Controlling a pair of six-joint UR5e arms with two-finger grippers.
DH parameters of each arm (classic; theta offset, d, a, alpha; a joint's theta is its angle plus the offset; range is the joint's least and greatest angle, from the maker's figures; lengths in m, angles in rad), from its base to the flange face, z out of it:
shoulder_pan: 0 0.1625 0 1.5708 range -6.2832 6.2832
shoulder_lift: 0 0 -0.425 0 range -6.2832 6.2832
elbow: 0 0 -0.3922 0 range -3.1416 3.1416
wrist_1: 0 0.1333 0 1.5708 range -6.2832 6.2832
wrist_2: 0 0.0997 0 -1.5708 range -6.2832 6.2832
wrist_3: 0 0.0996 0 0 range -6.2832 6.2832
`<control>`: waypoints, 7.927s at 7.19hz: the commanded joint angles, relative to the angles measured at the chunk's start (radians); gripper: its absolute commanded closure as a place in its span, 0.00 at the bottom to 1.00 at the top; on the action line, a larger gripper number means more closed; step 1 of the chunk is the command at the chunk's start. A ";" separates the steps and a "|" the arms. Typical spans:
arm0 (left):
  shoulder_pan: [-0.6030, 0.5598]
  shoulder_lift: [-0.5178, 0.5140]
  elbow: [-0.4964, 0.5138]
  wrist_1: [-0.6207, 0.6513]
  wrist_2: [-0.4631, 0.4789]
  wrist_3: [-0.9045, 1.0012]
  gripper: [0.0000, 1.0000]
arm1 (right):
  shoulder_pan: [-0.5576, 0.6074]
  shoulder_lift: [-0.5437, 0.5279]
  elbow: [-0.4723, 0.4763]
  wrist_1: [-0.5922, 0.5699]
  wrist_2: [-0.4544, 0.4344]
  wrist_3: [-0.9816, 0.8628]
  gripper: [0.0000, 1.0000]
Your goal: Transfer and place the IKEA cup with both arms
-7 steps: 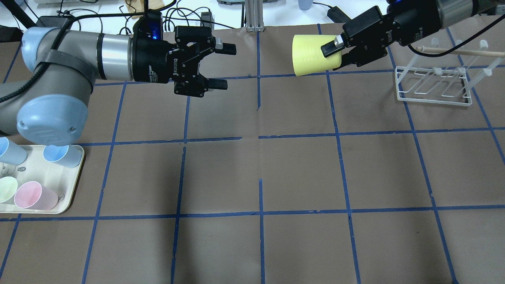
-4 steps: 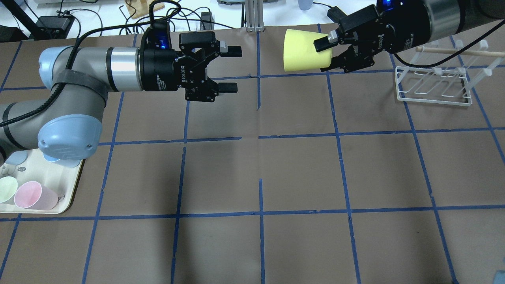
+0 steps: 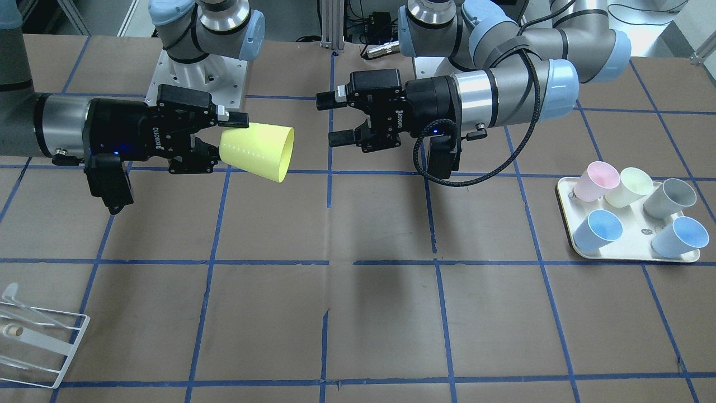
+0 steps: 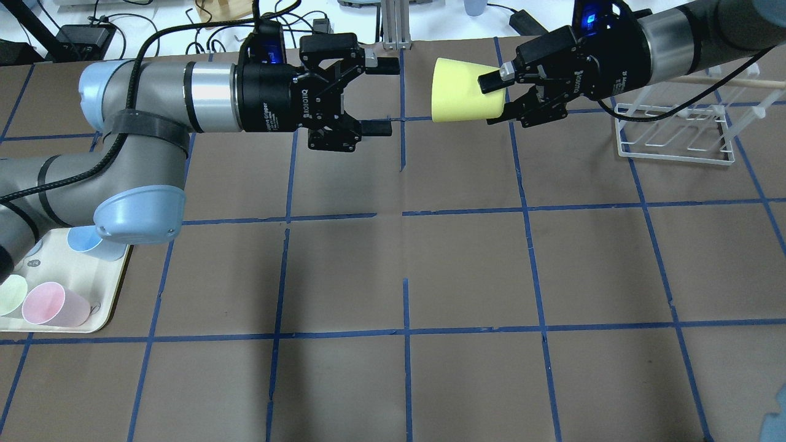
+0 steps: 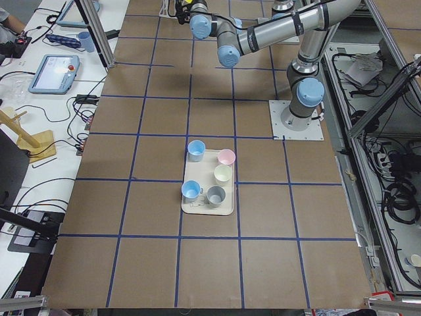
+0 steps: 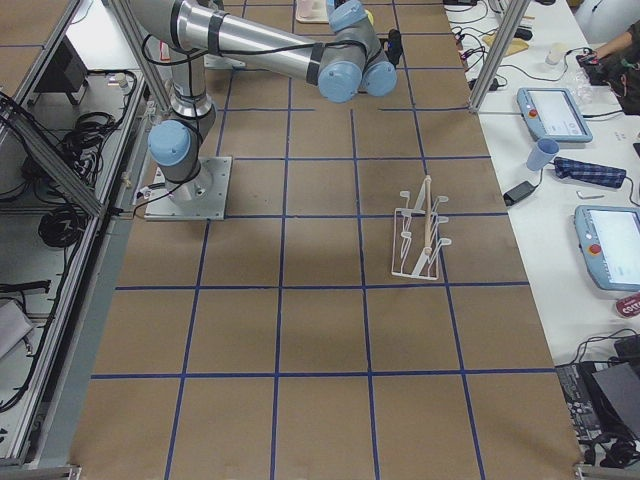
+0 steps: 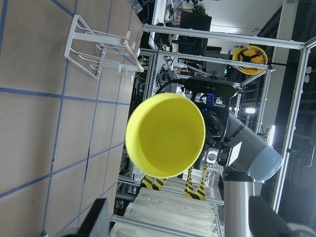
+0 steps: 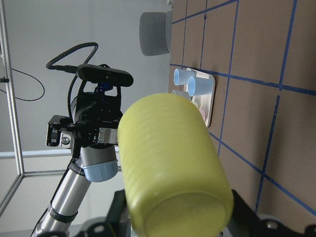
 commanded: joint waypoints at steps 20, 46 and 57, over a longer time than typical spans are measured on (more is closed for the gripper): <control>0.007 0.009 0.133 0.028 0.453 -0.047 1.00 | -0.057 -0.032 -0.046 -0.045 -0.204 0.327 0.00; 0.722 -0.253 0.158 -0.215 1.498 1.961 0.00 | 0.228 -0.357 0.256 -0.911 -1.128 1.263 0.00; -0.006 0.087 0.354 -0.732 1.467 0.562 0.05 | 0.182 -0.354 0.212 -0.845 -1.069 1.247 0.00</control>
